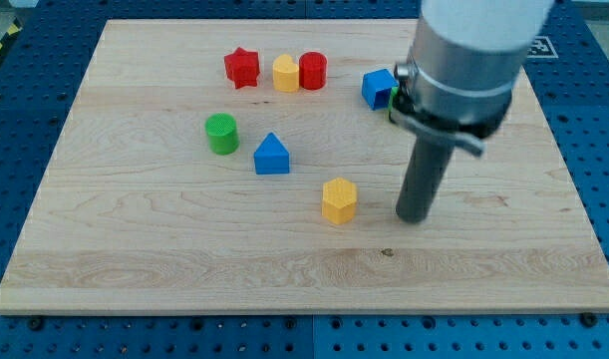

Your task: Slide yellow hexagon towards top left

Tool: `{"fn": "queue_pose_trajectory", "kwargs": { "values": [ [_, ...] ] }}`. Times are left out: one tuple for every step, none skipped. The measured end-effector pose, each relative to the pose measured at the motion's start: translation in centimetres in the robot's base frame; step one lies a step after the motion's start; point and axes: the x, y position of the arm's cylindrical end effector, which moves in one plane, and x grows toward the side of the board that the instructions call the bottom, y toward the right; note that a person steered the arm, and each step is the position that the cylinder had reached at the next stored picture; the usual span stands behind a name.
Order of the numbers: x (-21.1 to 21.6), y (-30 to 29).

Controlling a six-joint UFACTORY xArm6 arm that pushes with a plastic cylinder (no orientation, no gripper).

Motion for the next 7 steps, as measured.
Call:
{"fn": "queue_pose_trajectory", "kwargs": {
  "values": [
    [2.0, -4.7],
    [2.0, -9.5],
    [2.0, -9.6],
    [0.9, -9.7],
    [0.6, -9.7],
    [0.1, -9.5],
    [-0.5, -8.5]
  ]
}}
